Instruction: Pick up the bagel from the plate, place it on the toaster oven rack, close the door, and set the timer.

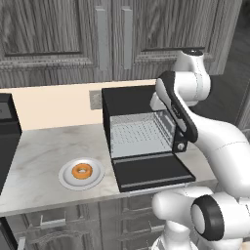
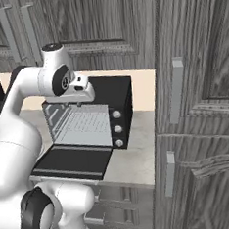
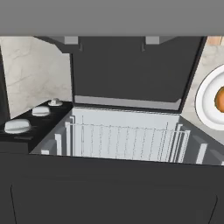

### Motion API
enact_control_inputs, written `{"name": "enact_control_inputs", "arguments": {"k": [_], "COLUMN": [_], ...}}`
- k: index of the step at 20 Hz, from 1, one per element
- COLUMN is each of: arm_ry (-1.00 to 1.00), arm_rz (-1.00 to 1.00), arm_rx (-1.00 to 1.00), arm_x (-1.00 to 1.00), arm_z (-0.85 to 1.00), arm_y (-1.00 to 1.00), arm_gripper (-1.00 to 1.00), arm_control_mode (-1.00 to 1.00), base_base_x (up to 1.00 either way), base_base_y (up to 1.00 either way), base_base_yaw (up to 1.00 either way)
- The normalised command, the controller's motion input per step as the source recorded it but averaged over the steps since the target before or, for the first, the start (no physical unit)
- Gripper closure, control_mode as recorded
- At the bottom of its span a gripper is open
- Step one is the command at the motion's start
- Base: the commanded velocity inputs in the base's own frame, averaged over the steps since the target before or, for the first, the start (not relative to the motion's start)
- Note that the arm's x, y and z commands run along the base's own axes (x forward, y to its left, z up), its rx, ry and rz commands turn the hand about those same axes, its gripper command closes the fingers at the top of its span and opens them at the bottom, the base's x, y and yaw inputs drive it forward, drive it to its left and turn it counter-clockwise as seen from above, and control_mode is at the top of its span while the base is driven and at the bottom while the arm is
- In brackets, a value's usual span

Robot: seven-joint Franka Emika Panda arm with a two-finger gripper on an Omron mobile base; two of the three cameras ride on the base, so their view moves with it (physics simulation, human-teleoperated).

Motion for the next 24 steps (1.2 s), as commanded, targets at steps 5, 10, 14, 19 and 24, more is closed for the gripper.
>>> {"name": "enact_control_inputs", "arguments": {"k": [5,10,14,19,24], "arm_ry": [0.00,0.01,0.00,-0.05,-0.11], "arm_rz": [0.00,0.00,0.00,0.00,0.00], "arm_rx": [0.00,-0.04,-0.08,-0.07,-0.05], "arm_x": [-0.04,-0.08,-0.19,-0.28,-0.16], "arm_z": [0.00,-0.11,-0.21,-0.29,-0.36], "arm_y": [0.04,0.32,0.50,0.44,0.37], "arm_gripper": [-1.00,-1.00,-1.00,-1.00,-1.00], "arm_control_mode": [-1.00,-1.00,-1.00,-1.00,-1.00], "base_base_x": [0.00,0.00,0.00,0.00,0.00], "base_base_y": [0.00,0.00,0.00,0.00,0.00], "base_base_yaw": [0.00,0.00,0.00,0.00,0.00]}}
